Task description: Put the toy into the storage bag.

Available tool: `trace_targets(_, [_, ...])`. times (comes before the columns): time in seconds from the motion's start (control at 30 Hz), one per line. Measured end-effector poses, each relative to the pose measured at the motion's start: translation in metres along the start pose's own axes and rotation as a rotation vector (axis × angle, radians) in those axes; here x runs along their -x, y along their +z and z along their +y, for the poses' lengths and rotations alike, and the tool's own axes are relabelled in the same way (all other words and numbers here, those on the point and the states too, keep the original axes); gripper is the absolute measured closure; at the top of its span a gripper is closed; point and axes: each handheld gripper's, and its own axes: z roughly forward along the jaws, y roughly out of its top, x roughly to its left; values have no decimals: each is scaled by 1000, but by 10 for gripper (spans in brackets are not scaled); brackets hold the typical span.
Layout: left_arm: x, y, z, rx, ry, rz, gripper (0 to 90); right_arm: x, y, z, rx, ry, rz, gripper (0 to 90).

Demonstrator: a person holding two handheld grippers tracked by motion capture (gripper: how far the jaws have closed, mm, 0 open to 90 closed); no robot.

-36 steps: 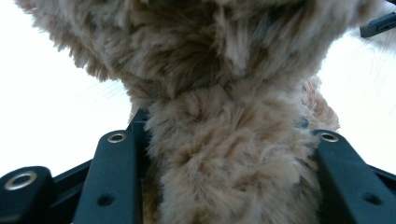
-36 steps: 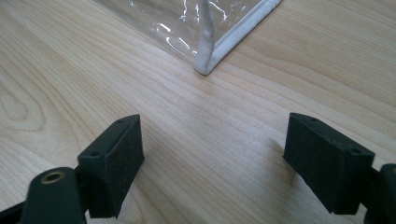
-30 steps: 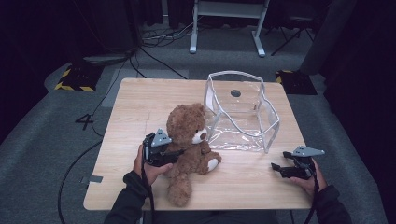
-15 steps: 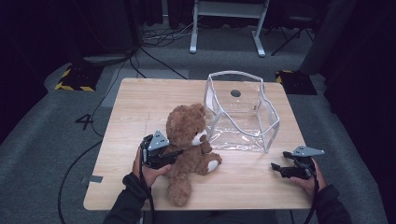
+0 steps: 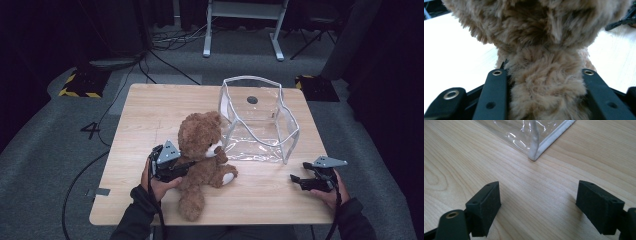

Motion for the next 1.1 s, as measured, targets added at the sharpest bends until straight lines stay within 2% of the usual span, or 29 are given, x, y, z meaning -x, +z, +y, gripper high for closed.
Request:
trace_targets(0.1, [1, -5, 3, 20, 11, 8, 613, 0, 0, 0, 0, 0, -1, 195])
trace_targets(0.13, [1, -9, 5, 29, 23, 19, 614, 0, 0, 0, 0, 0, 0, 195])
trace_targets(0.23, [2, -14, 7, 44, 26, 43, 614, 0, 0, 0, 0, -1, 0, 195])
trace_targets(0.27, [2, -14, 7, 44, 26, 43, 614, 0, 0, 0, 0, -1, 0, 195])
trace_targets(0.33, [1, -24, 11, 84, 15, 69, 613, 0, -1, 0, 0, -2, 0, 196])
trace_targets(0.47, [0, -29, 13, 100, 12, 88, 613, 0, -1, -1, 0, -3, 1, 199])
trace_targets(0.53, [-1, -34, 13, 116, 6, 102, 613, 0, -2, -1, 1, -5, 4, 231])
trace_targets(0.63, [-3, -39, 14, 134, 6, 113, 613, 1, -5, -1, 23, 4, 0, 241])
trace_targets(0.73, [-1, -45, 14, 155, 31, 136, 614, 8, -12, 1, 72, 43, 4, 256])
trace_targets(0.8, [0, -48, 16, 160, 38, 154, 613, 9, -20, 7, 111, 52, -5, 269])
trace_targets(0.87, [0, -52, 17, 176, 30, 162, 613, 10, -33, 20, 177, 63, -1, 276])
trace_targets(0.93, [-1, -55, 18, 190, 23, 171, 613, 11, -48, 36, 232, 48, -21, 285])
trace_targets(1.07, [-1, -60, 20, 197, 26, 179, 612, 16, -70, 73, 299, 34, -55, 302])
trace_targets(1.1, [-1, -60, 20, 198, 30, 182, 612, 17, -73, 81, 301, 21, -61, 302])
